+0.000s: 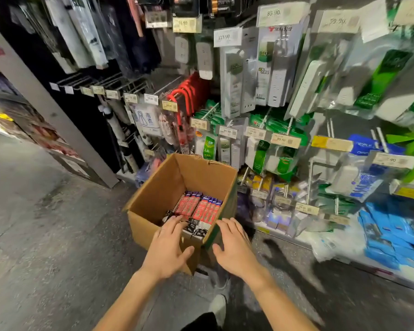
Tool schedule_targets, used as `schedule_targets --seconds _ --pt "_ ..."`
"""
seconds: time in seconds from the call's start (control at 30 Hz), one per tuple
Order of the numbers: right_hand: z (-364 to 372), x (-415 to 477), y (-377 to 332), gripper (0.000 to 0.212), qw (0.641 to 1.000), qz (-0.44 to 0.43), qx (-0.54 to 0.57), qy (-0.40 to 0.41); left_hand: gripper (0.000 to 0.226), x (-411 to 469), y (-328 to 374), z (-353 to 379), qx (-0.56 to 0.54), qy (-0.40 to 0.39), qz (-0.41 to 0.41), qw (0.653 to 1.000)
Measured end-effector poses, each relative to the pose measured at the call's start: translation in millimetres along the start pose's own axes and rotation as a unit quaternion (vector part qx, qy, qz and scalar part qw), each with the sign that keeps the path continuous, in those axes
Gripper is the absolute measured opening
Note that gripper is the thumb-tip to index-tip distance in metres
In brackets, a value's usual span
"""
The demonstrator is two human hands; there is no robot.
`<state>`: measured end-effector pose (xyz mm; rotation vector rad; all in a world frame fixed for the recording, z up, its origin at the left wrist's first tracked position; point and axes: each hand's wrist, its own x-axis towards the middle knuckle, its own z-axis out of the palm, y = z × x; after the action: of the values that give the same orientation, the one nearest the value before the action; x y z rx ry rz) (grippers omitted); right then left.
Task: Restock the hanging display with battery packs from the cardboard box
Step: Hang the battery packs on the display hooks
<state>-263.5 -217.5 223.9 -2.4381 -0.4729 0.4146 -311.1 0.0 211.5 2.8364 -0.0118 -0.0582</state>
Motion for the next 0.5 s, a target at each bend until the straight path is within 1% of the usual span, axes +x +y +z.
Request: schedule_targets --seconds 0.17,0.33,0.43,0.5 --pt "25.5 9.8 -6.4 0.069 1.000 0.002 0.014 -0.017 0.066 2.1 -26.8 9.2 0.001 -0.031 0.003 1.000" --pt "44.9 45.5 -26.0 0.064 0.996 0.037 0.081 -0.019 0.064 50.4 -60.8 11.6 0.018 -0.052 0.025 0.998" --pt "61.4 84.2 -31.9 0.059 0.991 0.074 0.107 -0.019 0.063 98.4 -89.6 16.3 0.031 -0.098 0.039 0.994" --pt "74.0 115.4 -32.8 0.056 0.985 0.106 0.134 -0.027 0.059 131.5 -108.3 22.2 0.044 -0.150 0.044 0.987"
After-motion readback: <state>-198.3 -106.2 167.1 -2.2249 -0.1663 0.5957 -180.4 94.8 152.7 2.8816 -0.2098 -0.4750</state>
